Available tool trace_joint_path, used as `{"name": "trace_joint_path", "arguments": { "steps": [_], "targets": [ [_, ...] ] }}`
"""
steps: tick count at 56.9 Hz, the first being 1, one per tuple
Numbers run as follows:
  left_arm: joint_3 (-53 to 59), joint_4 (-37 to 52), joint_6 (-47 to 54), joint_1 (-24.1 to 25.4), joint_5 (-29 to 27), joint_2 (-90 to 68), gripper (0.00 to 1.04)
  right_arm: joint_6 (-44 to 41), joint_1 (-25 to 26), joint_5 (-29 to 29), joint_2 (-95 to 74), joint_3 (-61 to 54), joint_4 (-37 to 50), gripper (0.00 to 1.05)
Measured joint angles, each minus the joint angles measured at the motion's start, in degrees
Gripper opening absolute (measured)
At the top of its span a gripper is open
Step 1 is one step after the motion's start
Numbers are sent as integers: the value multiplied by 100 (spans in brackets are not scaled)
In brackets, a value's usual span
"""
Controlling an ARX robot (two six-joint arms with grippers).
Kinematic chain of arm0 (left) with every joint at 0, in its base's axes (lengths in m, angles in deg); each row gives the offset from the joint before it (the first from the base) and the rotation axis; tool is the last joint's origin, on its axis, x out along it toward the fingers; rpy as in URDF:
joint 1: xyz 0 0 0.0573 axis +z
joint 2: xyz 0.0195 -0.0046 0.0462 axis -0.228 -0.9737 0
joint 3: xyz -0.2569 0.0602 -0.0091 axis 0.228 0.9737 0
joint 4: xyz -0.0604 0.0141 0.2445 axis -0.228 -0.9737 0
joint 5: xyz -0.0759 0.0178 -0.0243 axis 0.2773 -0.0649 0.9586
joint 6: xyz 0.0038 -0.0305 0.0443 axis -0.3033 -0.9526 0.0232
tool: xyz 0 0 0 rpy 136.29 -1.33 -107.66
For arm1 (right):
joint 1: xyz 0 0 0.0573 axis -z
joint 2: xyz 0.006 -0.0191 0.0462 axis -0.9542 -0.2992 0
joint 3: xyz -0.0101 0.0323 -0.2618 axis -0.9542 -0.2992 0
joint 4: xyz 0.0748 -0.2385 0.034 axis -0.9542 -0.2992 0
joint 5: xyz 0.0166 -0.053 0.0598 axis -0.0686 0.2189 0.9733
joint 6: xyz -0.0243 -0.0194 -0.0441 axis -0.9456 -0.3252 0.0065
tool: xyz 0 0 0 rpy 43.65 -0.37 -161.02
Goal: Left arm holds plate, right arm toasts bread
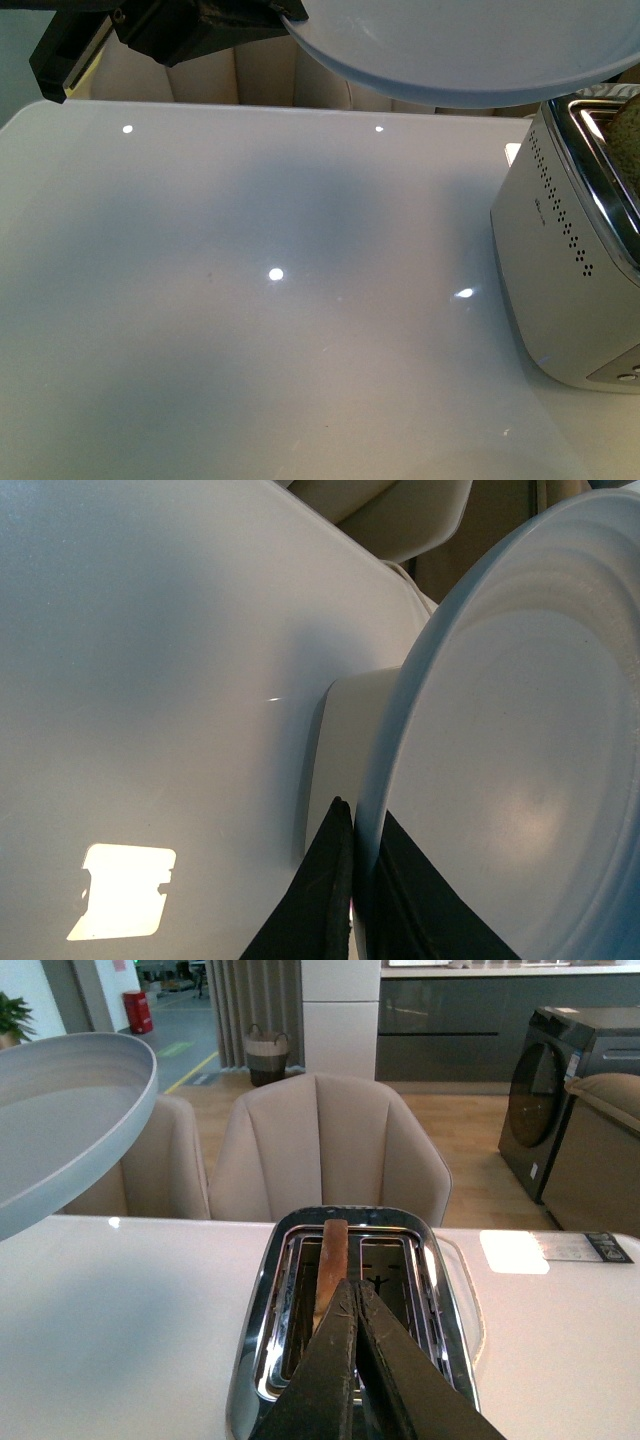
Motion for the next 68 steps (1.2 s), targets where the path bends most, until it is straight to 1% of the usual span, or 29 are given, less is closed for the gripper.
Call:
{"name": "trace_joint_path", "arguments": {
  "steps": [5,7,28,48,55,61,64,68],
  "targets": [
    [0,0,0,0,0,0,3,2,0,4,610,2,-804,2],
    [0,0,-2,0,-4,0,3,2,0,4,785,2,-916,2],
    [0,0,-11,-4,0,9,3,0,0,0,946,2,-977,2],
    [0,0,-13,-4,-2,9,3,2,0,0,949,2,-977,54],
    [0,0,-13,-4,0,9,3,2,0,0,949,2,-977,76],
    [0,0,-13,-4,-2,9,3,2,0,0,949,2,-977,92],
    [0,0,-13,-4,-2,9,3,4,0,0,949,2,-977,97],
    [0,0,-13,-4,0,9,3,4,0,0,949,2,-977,96]
  ]
}}
